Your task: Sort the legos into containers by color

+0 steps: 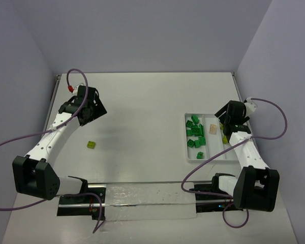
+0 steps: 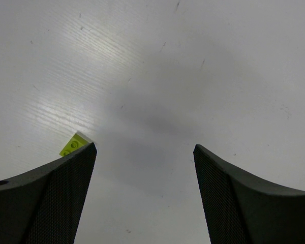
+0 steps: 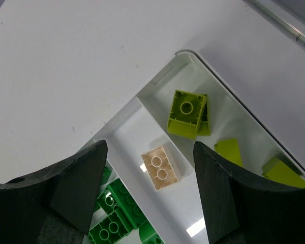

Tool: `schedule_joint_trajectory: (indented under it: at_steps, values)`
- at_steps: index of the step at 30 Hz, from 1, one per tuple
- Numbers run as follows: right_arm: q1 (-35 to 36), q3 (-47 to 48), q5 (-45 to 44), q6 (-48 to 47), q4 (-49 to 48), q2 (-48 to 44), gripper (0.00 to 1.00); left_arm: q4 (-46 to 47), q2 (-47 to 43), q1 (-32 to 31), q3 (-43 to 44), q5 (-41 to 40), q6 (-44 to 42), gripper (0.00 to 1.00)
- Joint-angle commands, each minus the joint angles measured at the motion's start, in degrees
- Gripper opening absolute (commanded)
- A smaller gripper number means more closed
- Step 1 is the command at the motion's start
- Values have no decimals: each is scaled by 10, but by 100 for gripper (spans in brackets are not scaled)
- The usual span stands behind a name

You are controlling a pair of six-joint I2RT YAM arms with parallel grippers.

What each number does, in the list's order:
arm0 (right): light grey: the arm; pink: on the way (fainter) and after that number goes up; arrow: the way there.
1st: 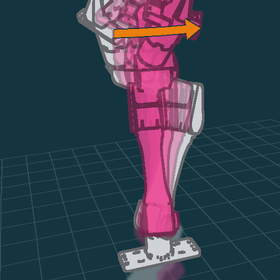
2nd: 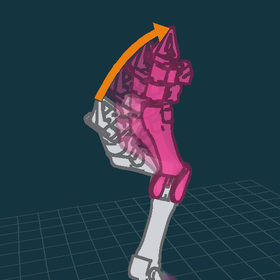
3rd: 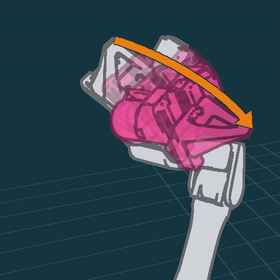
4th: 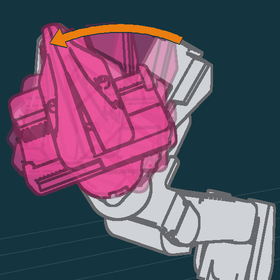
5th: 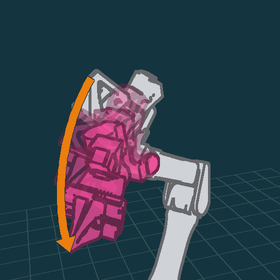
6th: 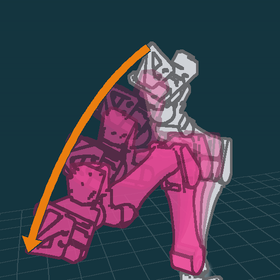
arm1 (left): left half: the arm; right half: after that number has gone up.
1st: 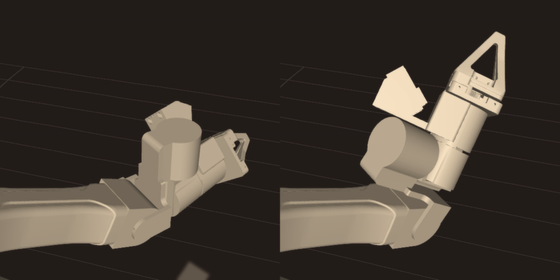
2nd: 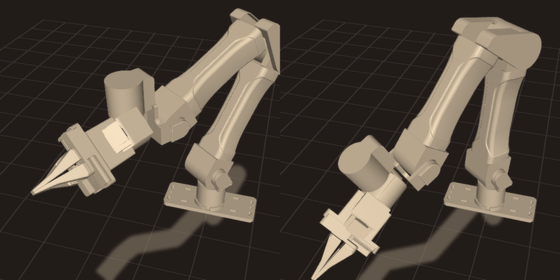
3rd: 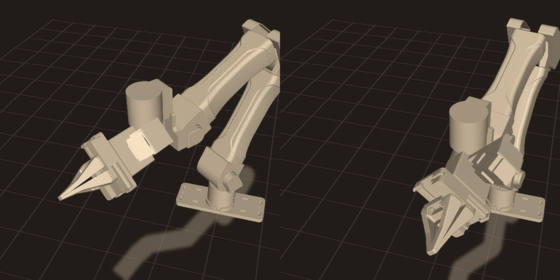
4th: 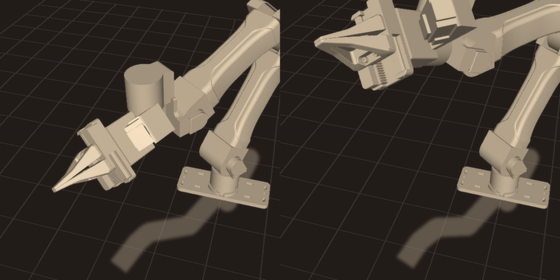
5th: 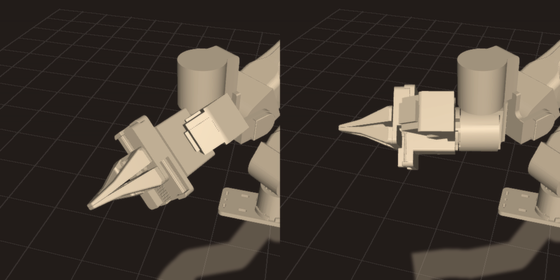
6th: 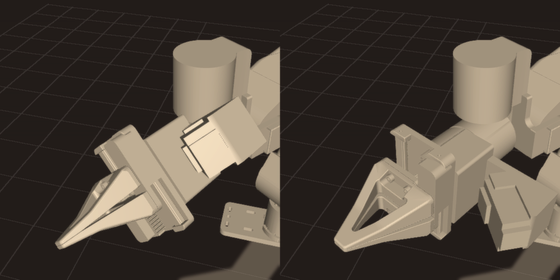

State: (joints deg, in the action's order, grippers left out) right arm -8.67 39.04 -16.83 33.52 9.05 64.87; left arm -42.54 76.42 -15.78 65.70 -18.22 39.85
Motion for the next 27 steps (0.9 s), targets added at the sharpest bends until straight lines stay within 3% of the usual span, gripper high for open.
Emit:
schedule_joint_trajectory:
  at_steps: [1, 8, 16, 27]
  values:
    - [1, 0, 12, -9, -2, -39, 76, -11, -4, 20, -25, -15, 16, 86]
    - [1, 8, 22, -14, 3, -61, 77, -6, -7, 68, -91, 16, 68, 86]
    - [1, -2, 29, -13, -3, -62, 77, 25, -3, 89, -168, 43, 137, 97]
    - [1, -8, 39, -14, -7, -60, 78, 71, 92, 94, -147, 38, 86, 99]
